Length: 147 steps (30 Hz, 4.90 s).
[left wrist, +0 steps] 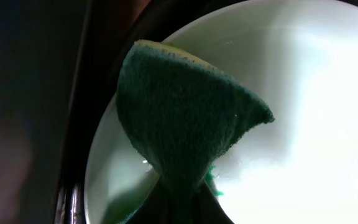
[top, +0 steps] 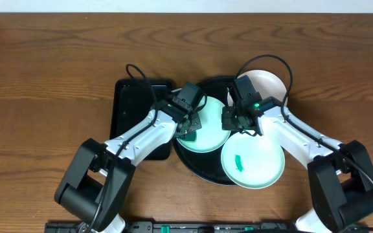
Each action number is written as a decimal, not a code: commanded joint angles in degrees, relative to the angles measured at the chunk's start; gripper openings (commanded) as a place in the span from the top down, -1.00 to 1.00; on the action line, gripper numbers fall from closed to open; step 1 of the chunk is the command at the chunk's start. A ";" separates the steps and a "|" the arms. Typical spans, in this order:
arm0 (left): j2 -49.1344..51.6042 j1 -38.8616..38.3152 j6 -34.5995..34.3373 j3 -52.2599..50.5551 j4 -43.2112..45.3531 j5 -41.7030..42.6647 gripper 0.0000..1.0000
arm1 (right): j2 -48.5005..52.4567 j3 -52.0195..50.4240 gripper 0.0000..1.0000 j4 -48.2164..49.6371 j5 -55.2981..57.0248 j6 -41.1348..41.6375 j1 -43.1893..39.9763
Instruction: Clean dirty plates on tray and stack at the side
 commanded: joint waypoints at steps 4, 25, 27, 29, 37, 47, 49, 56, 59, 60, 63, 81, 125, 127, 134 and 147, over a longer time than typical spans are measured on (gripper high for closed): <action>1.66 0.04 1.81 0.20 -0.39 -1.81 0.85 | -0.68 -0.04 0.97 0.35 -0.35 0.76 0.13; 1.66 0.04 1.81 -0.13 -0.37 -1.84 0.85 | -0.68 -0.04 0.97 0.35 -0.35 0.76 0.13; 1.66 0.04 1.81 -0.13 -0.35 -1.86 0.85 | -0.68 -0.04 0.97 0.35 -0.35 0.76 0.13; 1.66 0.04 1.84 -0.17 -0.17 -1.86 0.85 | -0.68 -0.04 0.97 0.35 -0.35 0.76 0.13; 1.68 0.04 1.84 -0.35 0.20 -1.86 0.85 | -0.68 -0.04 0.97 0.35 -0.35 0.76 0.13; 1.73 0.04 3.32 -0.35 0.22 -2.69 0.85 | -0.68 -0.04 0.97 0.35 -0.35 0.76 0.13; 1.73 0.04 3.37 -0.35 0.20 -3.39 0.85 | -0.68 -0.04 0.97 0.35 -0.35 0.76 0.13; 1.75 0.04 5.75 -0.35 0.26 -3.78 0.84 | -0.68 -0.04 0.97 0.35 -0.35 0.76 0.13; 1.75 0.04 5.73 -0.35 0.26 -3.78 0.84 | -0.68 -0.04 0.97 0.35 -0.35 0.76 0.13; 1.75 0.04 5.73 -0.35 0.26 -3.78 0.84 | -0.68 -0.04 0.97 0.35 -0.35 0.76 0.13; 1.86 0.04 5.70 -0.35 0.24 -3.76 0.84 | -0.68 -0.04 0.97 0.35 -0.35 0.79 0.13; 5.55 -0.02 5.68 -0.35 0.26 -3.76 0.84 | -0.68 -0.04 0.97 0.35 -0.35 0.76 0.13; -0.50 0.04 7.04 2.10 1.33 15.87 0.85 | -0.68 -0.04 0.97 0.37 -0.35 0.76 0.13; -3.74 0.04 8.68 2.10 1.60 15.82 0.85 | -0.68 -0.04 0.98 0.39 -0.33 0.76 0.13; -14.19 0.04 10.23 2.10 1.44 11.19 0.85 | -0.68 -0.04 0.97 0.37 -0.33 0.76 0.13; -14.67 0.04 10.40 0.07 -1.11 8.22 0.85 | -6.78 0.26 0.63 -2.25 -2.08 -9.11 -0.31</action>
